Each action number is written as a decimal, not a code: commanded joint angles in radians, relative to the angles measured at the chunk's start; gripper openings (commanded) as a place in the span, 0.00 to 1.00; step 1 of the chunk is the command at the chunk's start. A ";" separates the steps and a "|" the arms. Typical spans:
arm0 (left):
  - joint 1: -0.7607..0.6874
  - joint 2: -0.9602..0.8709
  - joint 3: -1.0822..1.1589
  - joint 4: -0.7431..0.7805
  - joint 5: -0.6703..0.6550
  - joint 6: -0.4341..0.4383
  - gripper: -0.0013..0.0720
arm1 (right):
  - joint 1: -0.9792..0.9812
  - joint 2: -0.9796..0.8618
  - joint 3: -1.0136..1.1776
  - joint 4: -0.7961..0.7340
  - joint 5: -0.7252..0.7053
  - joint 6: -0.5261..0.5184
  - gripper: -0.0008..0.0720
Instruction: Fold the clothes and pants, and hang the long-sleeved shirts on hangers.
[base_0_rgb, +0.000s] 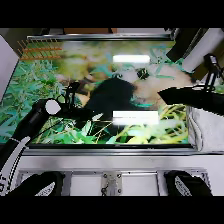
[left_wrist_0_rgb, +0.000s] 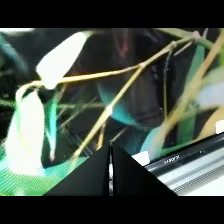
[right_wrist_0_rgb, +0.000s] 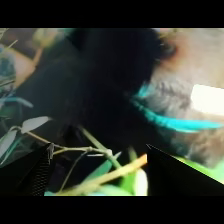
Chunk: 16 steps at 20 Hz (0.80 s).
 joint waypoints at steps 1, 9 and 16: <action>0.001 -0.001 0.000 0.000 0.002 0.000 0.05 | 0.079 0.001 0.001 0.007 -0.002 -0.038 0.88; 0.001 -0.001 0.000 0.000 0.002 0.000 0.05 | 0.079 0.001 0.001 0.011 0.005 -0.037 0.05; 0.001 -0.001 0.000 0.000 0.002 0.000 0.05 | 0.079 0.001 0.001 0.011 0.004 -0.038 0.05</action>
